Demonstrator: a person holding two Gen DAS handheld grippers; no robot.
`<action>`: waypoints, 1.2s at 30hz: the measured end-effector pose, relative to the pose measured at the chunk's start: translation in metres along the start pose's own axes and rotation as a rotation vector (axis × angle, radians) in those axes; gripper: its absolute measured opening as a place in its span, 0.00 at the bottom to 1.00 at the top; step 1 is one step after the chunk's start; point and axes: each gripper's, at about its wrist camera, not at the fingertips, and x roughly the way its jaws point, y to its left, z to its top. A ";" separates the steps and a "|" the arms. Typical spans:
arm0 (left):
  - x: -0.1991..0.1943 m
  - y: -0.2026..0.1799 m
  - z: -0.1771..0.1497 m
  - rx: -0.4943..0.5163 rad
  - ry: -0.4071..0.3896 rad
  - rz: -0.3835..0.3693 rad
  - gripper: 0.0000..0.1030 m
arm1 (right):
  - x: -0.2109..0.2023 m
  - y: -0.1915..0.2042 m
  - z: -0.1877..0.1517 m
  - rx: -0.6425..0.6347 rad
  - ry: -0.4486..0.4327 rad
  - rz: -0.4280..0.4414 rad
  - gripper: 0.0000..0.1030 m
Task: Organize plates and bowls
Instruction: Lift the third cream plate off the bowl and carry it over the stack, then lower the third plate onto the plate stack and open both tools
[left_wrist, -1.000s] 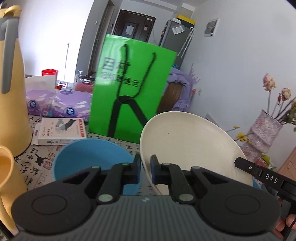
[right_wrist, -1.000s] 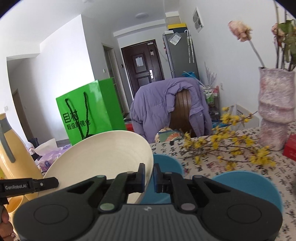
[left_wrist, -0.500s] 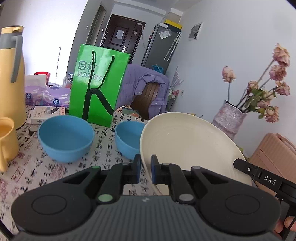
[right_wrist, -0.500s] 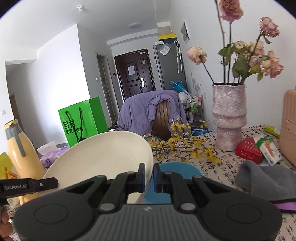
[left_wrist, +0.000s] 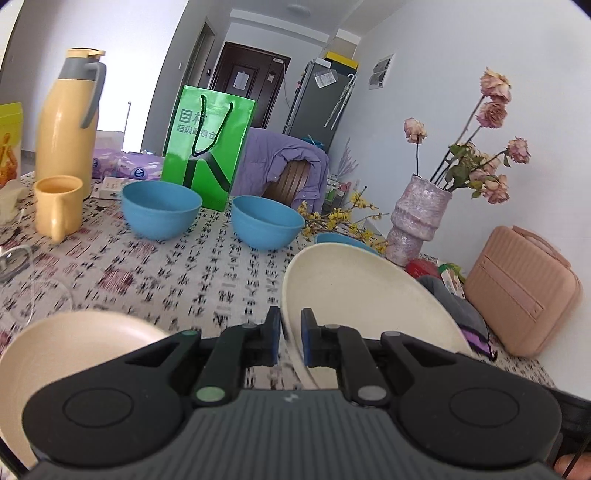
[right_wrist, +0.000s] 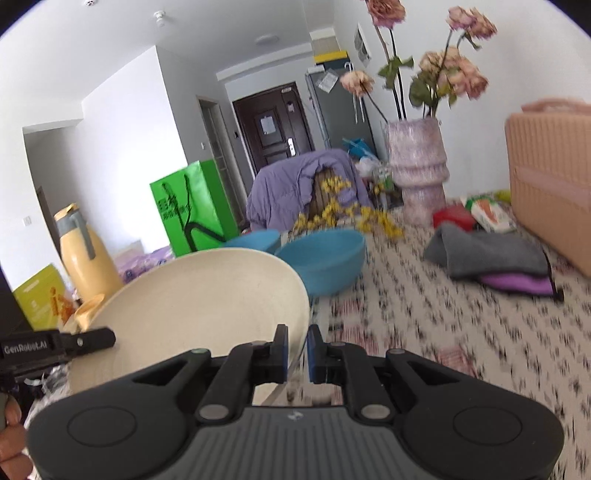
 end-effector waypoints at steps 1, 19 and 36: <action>-0.008 -0.002 -0.009 0.002 -0.001 0.000 0.11 | -0.006 -0.002 -0.012 0.008 0.012 0.002 0.10; -0.056 0.006 -0.089 0.004 0.064 0.026 0.12 | -0.060 -0.007 -0.097 -0.026 0.084 -0.024 0.10; -0.068 0.090 -0.063 -0.080 0.003 0.177 0.12 | 0.002 0.083 -0.086 -0.135 0.155 0.081 0.10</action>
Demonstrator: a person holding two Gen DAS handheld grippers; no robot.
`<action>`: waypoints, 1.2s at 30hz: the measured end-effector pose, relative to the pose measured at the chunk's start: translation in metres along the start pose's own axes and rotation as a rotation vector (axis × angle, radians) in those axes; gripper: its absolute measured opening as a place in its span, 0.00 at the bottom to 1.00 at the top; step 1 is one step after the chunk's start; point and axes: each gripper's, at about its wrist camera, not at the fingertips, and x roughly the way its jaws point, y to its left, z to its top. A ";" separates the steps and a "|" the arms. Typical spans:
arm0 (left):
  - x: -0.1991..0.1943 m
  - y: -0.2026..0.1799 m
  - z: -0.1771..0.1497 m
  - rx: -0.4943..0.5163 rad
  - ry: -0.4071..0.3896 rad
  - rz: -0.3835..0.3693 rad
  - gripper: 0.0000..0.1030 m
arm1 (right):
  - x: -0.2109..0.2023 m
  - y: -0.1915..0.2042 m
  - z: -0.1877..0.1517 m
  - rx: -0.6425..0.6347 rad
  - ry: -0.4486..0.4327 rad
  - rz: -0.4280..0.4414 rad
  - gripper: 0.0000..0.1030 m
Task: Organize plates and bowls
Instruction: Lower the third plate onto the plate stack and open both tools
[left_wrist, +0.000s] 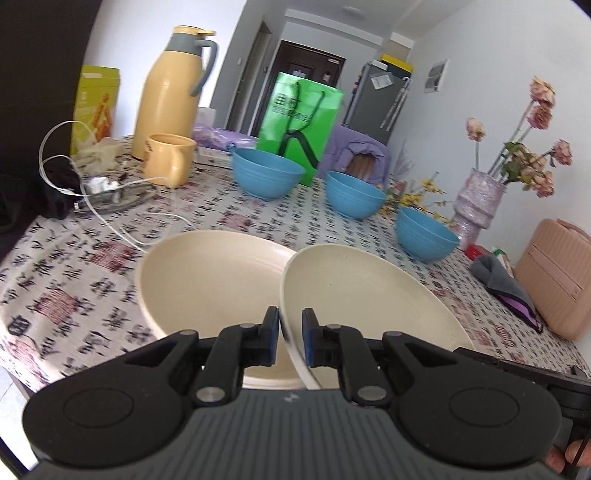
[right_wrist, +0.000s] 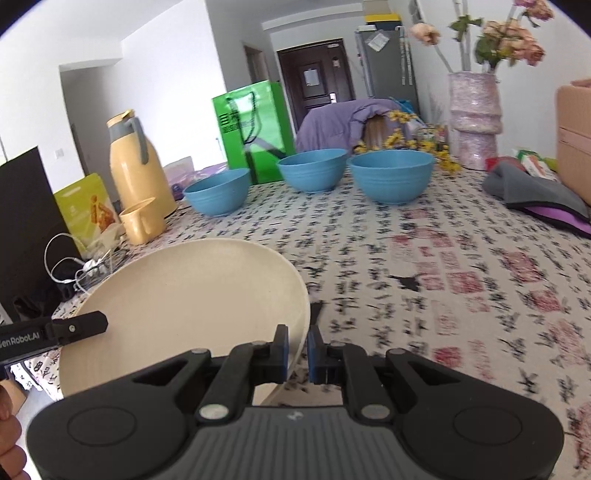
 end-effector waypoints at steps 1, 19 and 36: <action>0.000 0.006 0.002 -0.003 0.001 0.011 0.12 | 0.005 0.006 0.002 -0.008 0.005 0.007 0.10; 0.032 0.063 0.020 0.023 -0.010 0.110 0.15 | 0.076 0.086 0.028 -0.209 -0.002 -0.007 0.12; 0.041 0.040 0.020 0.263 -0.024 0.172 0.43 | 0.101 0.110 0.024 -0.365 -0.046 -0.043 0.17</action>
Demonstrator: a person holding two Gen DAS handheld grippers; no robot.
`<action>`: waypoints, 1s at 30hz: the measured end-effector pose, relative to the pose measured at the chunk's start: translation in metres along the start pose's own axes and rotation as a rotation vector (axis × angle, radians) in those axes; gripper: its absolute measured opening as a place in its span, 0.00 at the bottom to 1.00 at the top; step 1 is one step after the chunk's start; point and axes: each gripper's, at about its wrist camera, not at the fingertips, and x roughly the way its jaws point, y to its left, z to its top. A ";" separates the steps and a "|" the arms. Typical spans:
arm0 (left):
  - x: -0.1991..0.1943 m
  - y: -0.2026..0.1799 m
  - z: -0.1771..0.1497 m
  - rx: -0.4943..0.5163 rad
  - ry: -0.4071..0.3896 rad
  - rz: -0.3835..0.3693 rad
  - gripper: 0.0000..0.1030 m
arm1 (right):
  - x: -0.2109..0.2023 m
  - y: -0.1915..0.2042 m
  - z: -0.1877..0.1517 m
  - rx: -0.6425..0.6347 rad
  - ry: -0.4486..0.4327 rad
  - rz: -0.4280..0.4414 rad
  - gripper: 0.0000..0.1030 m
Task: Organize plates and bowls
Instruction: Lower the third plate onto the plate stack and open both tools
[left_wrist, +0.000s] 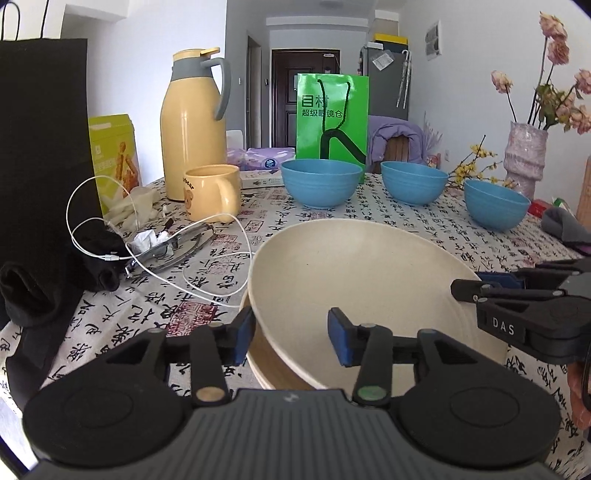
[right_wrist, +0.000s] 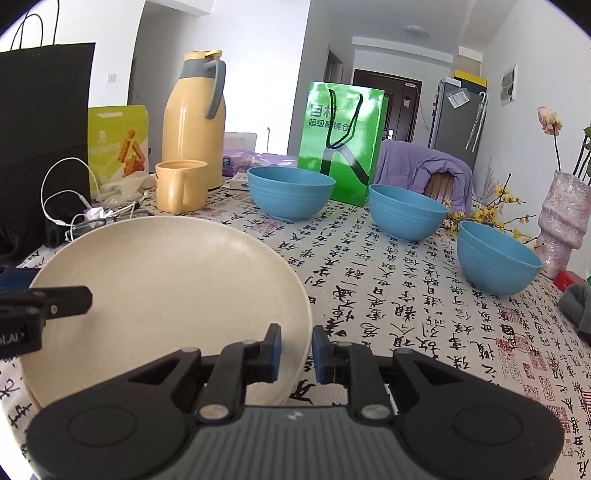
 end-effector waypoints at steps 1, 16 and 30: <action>0.000 -0.002 0.000 0.013 0.001 0.007 0.43 | 0.000 0.000 -0.001 -0.003 -0.003 0.000 0.17; -0.027 -0.009 0.010 -0.001 -0.026 0.020 0.54 | -0.025 -0.022 -0.002 0.052 -0.041 0.011 0.24; -0.087 -0.122 -0.025 -0.018 -0.175 -0.272 0.78 | -0.144 -0.111 -0.065 0.142 -0.171 -0.066 0.57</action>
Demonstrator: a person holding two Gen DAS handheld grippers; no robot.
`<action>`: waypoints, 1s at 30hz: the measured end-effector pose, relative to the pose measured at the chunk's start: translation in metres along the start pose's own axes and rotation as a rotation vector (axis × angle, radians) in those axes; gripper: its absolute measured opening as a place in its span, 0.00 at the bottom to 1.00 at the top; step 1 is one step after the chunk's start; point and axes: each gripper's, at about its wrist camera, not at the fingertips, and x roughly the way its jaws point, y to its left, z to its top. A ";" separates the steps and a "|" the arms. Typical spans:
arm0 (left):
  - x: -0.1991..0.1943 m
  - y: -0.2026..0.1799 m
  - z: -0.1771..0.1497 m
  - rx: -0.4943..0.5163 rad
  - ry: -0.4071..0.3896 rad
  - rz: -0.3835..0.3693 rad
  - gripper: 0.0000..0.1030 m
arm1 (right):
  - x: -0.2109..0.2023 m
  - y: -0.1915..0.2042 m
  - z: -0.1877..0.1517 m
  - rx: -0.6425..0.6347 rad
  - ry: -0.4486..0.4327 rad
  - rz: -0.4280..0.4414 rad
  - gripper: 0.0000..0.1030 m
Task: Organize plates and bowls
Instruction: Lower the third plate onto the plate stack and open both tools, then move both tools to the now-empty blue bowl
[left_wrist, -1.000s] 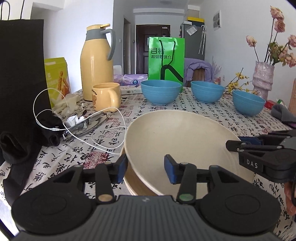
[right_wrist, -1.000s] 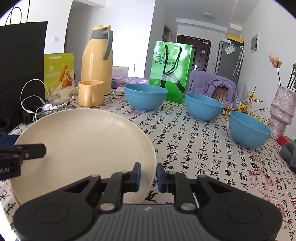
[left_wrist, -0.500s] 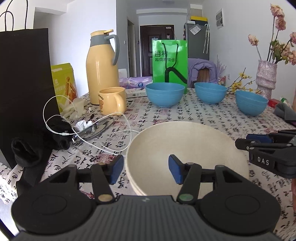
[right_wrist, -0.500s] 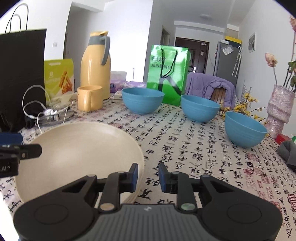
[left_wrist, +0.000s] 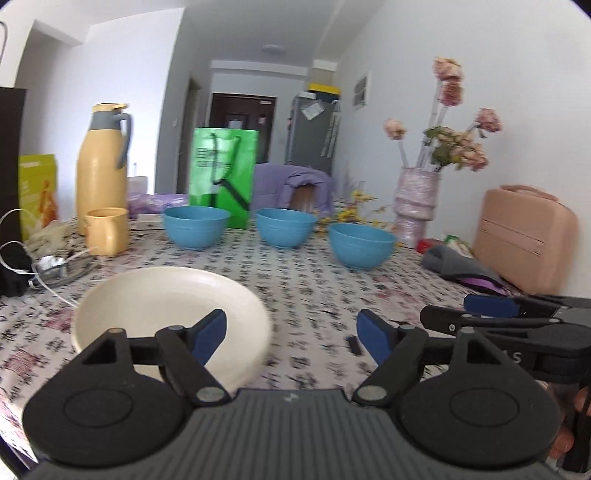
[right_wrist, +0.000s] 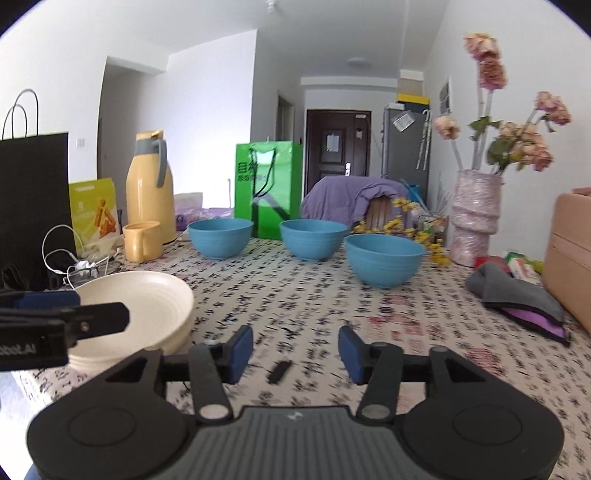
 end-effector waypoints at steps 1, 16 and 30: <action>-0.002 -0.008 -0.005 0.001 -0.001 -0.010 0.81 | -0.012 -0.009 -0.006 -0.002 -0.014 -0.003 0.63; -0.006 -0.064 -0.030 0.078 0.026 -0.038 0.99 | -0.075 -0.073 -0.050 0.075 -0.075 -0.079 0.85; 0.061 -0.066 0.006 0.079 0.082 -0.034 1.00 | -0.022 -0.106 -0.023 0.129 -0.035 -0.096 0.85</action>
